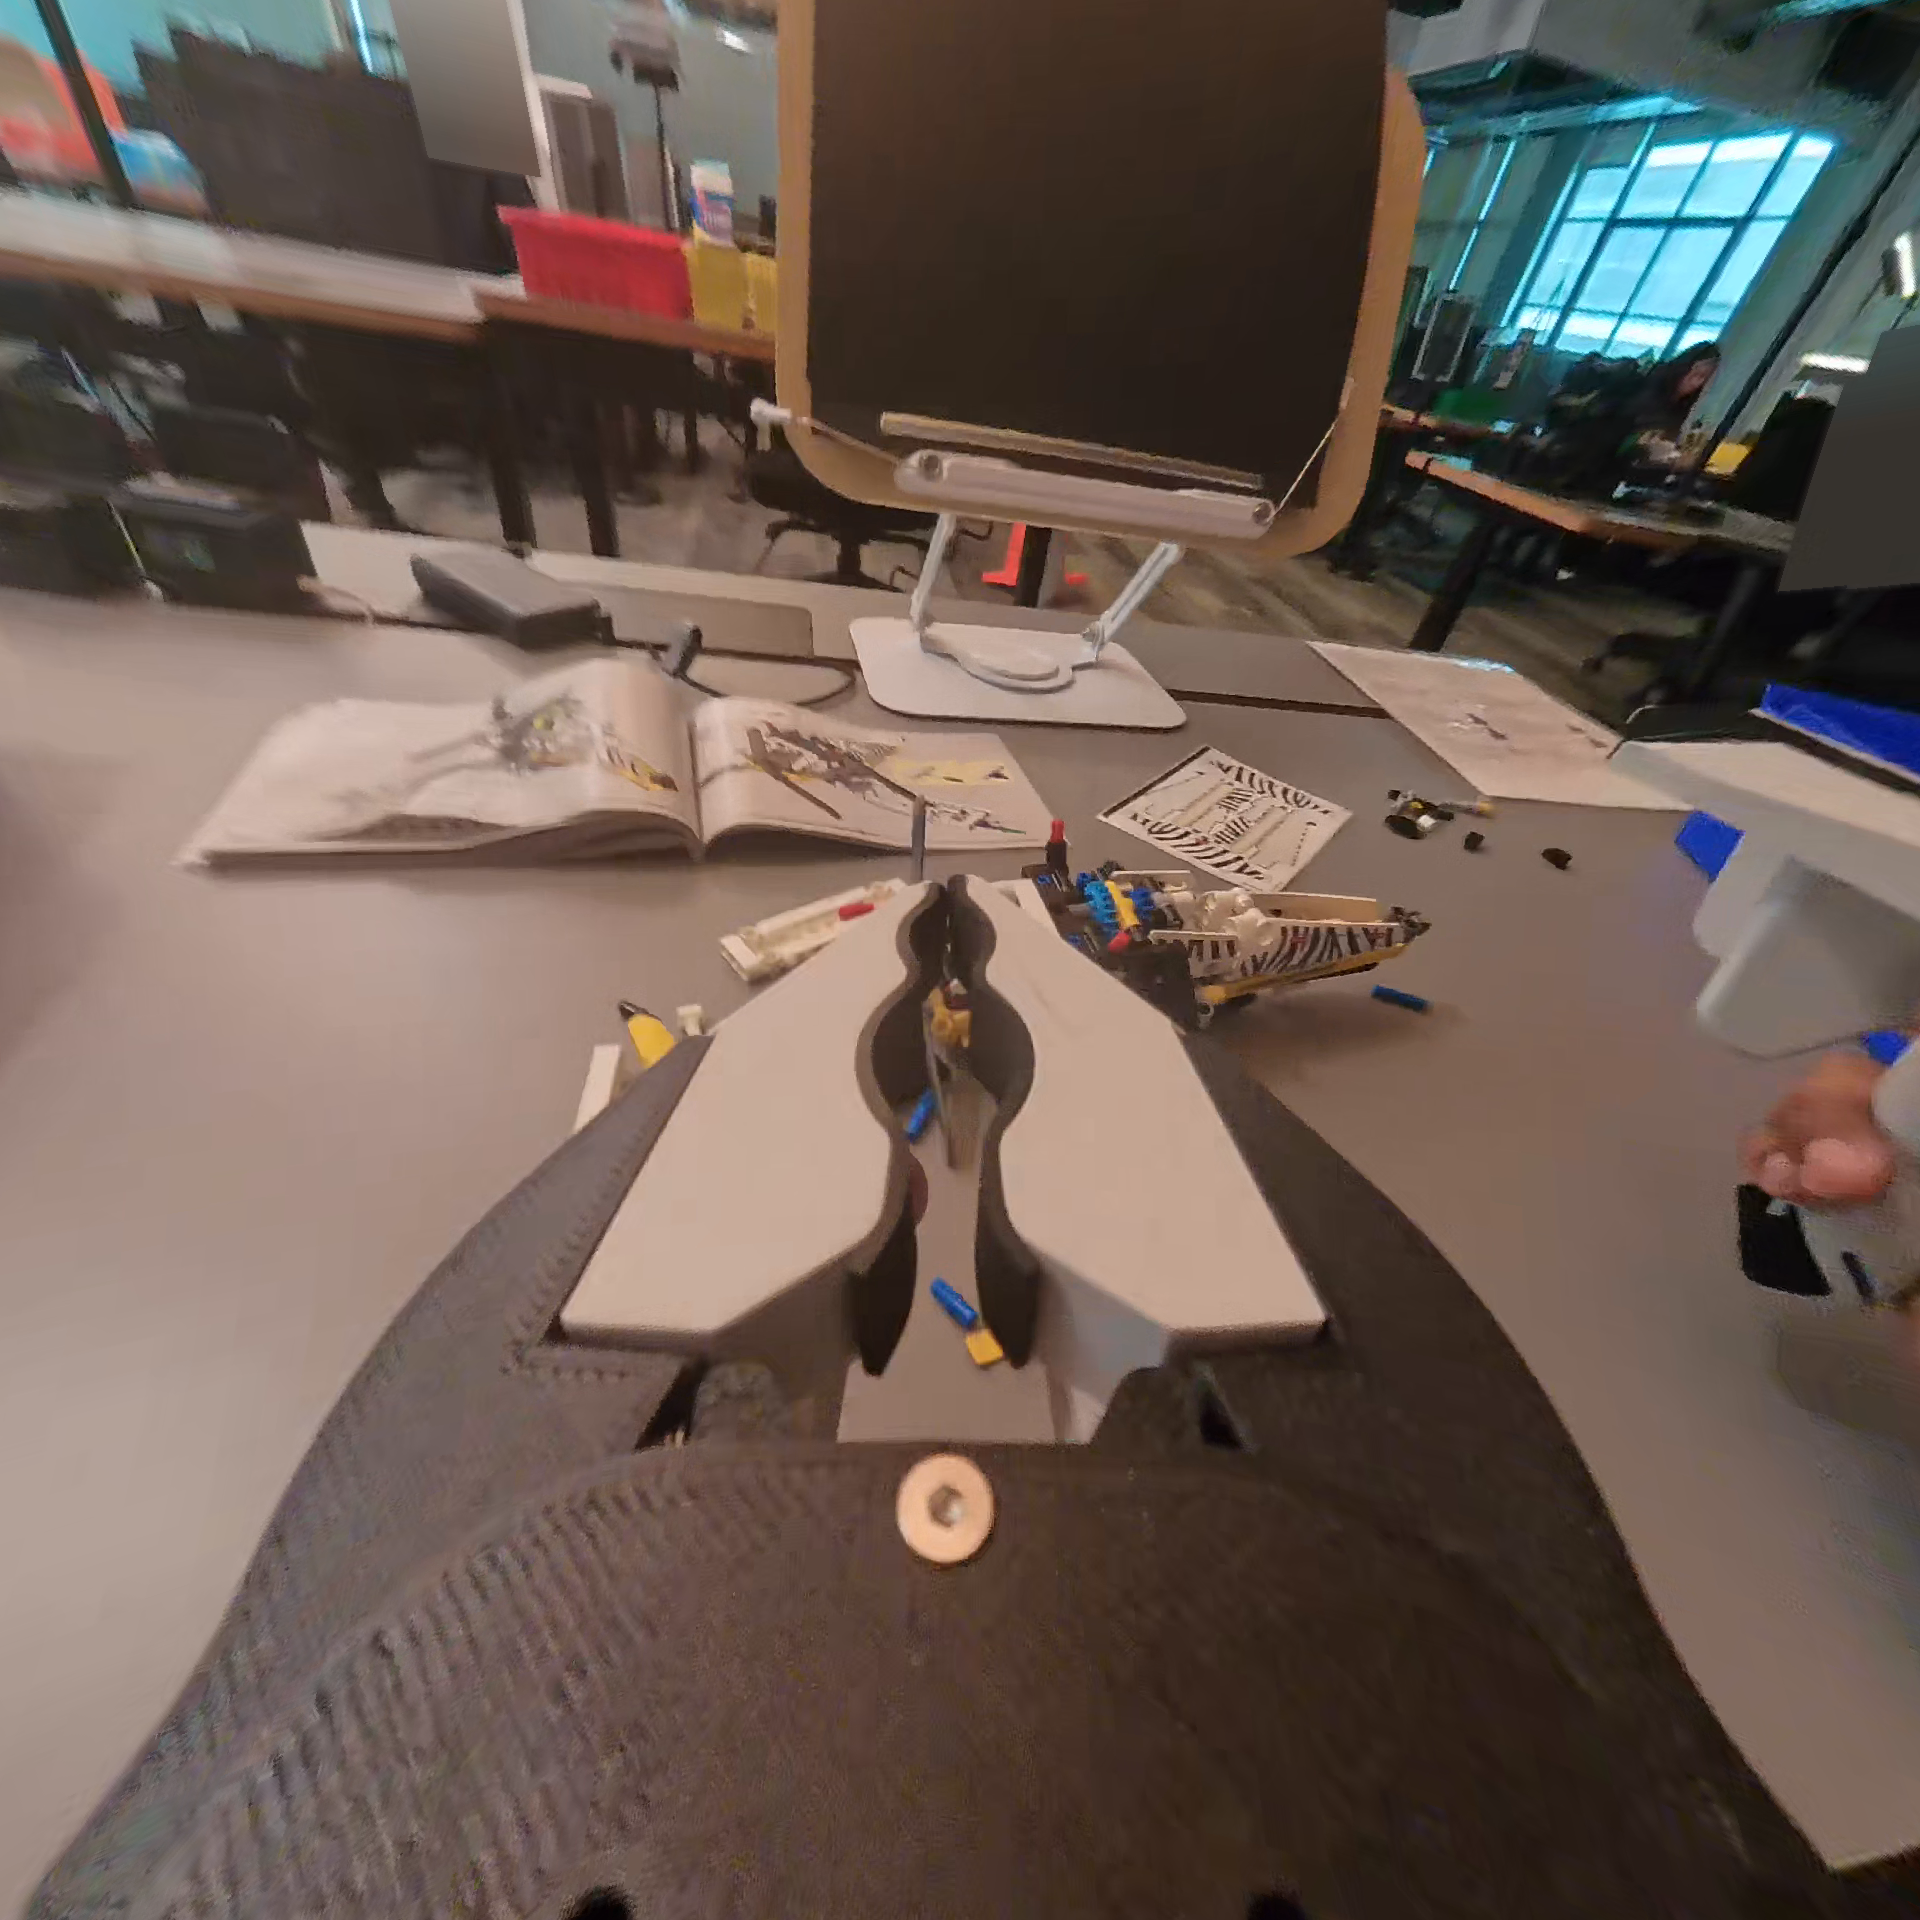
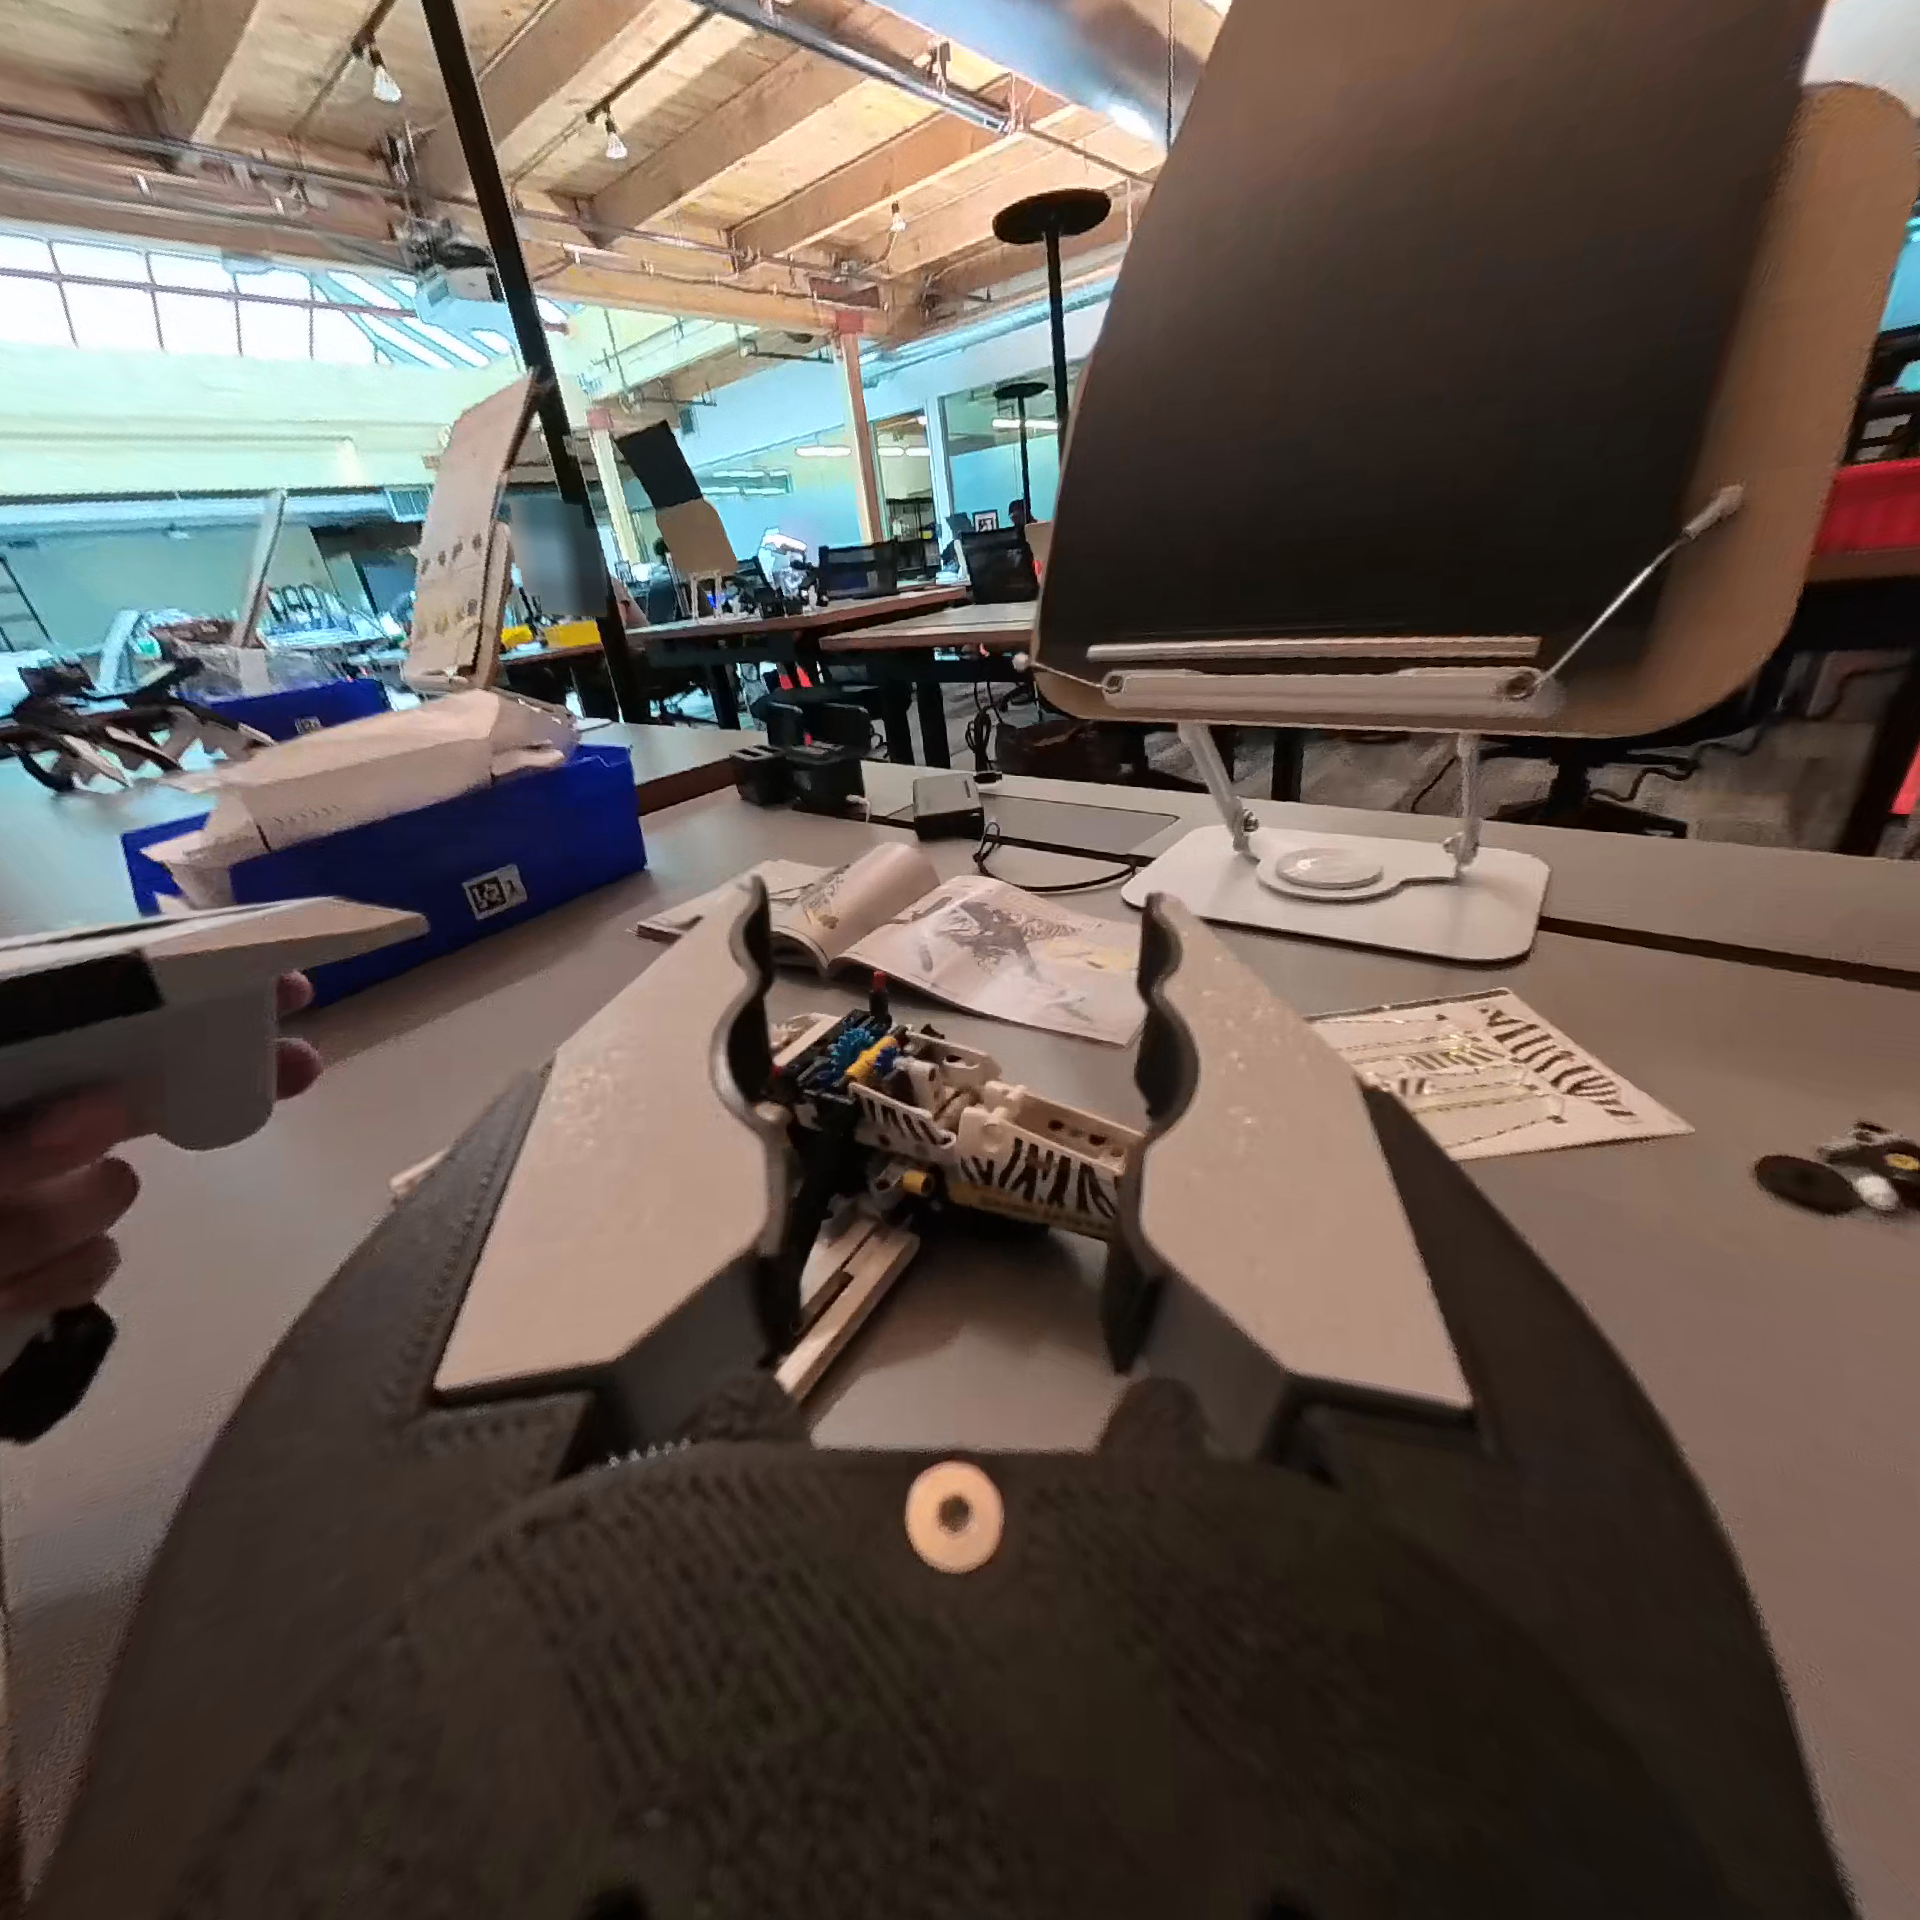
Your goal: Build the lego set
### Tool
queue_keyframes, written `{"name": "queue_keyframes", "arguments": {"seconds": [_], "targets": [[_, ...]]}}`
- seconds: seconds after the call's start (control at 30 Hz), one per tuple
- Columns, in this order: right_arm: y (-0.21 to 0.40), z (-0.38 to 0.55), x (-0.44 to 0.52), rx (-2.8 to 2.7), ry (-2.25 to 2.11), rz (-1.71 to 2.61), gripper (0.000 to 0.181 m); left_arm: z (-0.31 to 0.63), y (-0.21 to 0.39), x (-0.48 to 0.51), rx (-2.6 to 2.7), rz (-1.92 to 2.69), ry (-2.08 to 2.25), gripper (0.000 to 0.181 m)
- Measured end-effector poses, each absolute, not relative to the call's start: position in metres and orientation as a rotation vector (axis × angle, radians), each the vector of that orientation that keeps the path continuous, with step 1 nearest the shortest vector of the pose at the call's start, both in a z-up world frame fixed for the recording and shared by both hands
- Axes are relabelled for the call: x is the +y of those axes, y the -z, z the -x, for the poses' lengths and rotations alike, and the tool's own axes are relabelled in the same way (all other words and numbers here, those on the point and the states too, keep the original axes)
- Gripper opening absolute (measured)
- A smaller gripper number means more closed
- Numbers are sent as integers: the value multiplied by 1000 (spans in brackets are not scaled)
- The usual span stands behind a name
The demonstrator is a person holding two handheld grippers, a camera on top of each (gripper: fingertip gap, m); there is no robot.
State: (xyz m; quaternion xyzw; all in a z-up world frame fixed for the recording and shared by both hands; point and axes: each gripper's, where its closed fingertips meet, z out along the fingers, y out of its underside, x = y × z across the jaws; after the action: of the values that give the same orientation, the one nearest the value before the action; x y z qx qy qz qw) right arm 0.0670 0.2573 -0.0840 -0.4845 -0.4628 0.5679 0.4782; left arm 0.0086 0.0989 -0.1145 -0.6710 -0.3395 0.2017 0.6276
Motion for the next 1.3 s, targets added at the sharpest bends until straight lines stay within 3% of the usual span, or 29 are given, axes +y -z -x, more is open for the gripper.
{"name": "queue_keyframes", "arguments": {"seconds": [0.67,0.77,0.97,1.13,1.23,1.3], "targets": [[127,-52,211,-1366,-1334,1225,74,-13,145,118,-767,1660,-321,0],[133,-56,221,-1363,-1272,1232,75,-22,146,120,-693,1685,-269,24],[146,-76,264,-1357,-1099,1174,74,-23,167,119,-670,1789,-207,25],[137,-108,292,-1260,-1062,1066,62,-31,197,123,-599,1967,-73,27],[126,-124,278,-1218,-1113,938,38,-44,206,126,-528,2097,131,31],[130,-122,270,-1270,-1062,898,38,-48,210,126,-456,2188,178,35]]}}
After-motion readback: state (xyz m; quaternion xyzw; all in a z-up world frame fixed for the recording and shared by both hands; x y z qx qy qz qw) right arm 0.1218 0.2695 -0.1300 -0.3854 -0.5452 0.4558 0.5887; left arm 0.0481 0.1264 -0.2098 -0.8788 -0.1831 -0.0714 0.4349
